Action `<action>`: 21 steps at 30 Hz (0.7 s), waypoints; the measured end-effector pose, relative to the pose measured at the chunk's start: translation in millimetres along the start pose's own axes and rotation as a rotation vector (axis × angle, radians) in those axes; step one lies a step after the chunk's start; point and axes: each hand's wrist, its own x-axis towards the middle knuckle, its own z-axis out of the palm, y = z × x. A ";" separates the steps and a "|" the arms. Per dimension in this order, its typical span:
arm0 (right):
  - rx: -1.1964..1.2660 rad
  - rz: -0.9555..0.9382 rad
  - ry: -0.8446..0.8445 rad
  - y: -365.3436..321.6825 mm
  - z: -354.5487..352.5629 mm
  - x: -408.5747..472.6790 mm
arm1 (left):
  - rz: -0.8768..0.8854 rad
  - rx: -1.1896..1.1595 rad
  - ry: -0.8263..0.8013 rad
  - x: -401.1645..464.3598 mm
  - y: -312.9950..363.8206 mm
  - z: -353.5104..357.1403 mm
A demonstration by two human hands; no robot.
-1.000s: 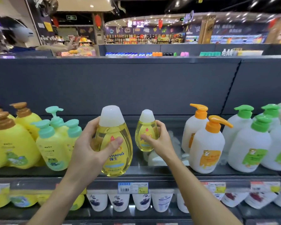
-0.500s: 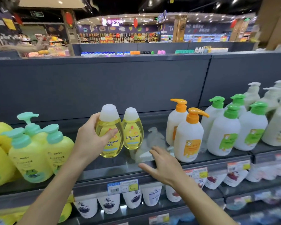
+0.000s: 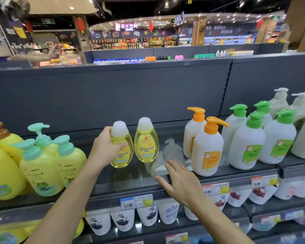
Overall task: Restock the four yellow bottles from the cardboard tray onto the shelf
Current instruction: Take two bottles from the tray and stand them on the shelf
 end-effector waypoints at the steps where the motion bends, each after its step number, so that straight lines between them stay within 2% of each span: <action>1: 0.001 0.005 -0.010 -0.3 -0.6 -0.2 | -0.012 0.010 -0.006 2.6 0.1 1.1; 10: 0.011 0.033 -0.083 -0.2 -0.6 0.6 | -0.069 -0.070 -0.057 13.3 -12.1 -0.7; 15: 0.003 0.024 -0.059 -0.2 -2.2 -0.1 | -0.071 -0.112 -0.040 10.3 -13.7 4.7; 21: 0.010 0.019 -0.061 1.0 -1.8 -0.5 | -0.041 -0.007 0.055 0.2 -12.0 18.8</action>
